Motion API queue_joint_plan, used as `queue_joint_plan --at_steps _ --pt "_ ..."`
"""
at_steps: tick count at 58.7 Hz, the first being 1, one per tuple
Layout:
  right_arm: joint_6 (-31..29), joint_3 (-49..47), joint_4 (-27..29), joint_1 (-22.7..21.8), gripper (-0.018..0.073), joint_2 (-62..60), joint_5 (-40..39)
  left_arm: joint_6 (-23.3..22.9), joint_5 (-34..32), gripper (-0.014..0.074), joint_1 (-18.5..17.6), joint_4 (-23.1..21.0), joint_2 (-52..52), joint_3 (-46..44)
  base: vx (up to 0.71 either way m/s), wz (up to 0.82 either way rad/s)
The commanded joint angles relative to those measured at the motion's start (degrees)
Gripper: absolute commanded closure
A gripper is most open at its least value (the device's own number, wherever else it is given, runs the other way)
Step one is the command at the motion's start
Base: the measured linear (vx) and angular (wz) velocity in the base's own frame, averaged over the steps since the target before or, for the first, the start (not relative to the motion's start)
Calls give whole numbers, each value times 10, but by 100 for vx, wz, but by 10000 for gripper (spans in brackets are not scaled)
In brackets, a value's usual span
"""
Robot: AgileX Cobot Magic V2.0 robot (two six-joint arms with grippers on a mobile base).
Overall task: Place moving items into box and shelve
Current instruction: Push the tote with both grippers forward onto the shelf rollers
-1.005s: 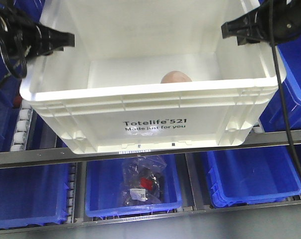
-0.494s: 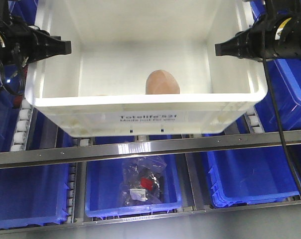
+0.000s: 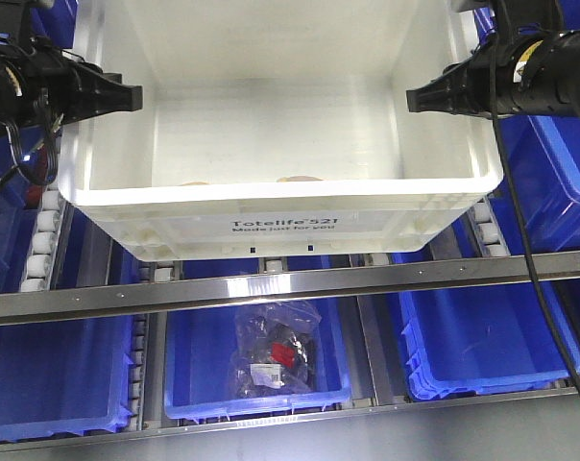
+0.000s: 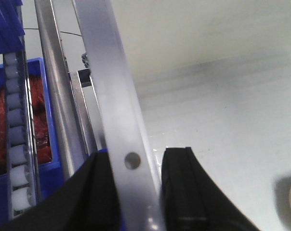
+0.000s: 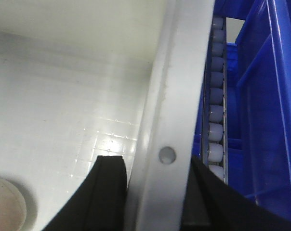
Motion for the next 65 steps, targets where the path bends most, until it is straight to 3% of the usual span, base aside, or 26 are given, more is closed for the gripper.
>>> queue_joint_plan --at_steps 1,36,44,65 --pt "-24 -27 -11 7 561 -26 -140 19 -107 595 -9 22 -28 -28 0 0" --pt "-25 -27 -13 7 561 3 -146 -11 -139 595 -9 22 -25 19 0 0" --pt "-25 -27 -12 7 561 3 -149 -10 -156 595 -9 50 -25 18 0 0" --pt "-23 -27 -10 7 561 3 -149 -11 -158 595 -9 73 -24 18 0 0"
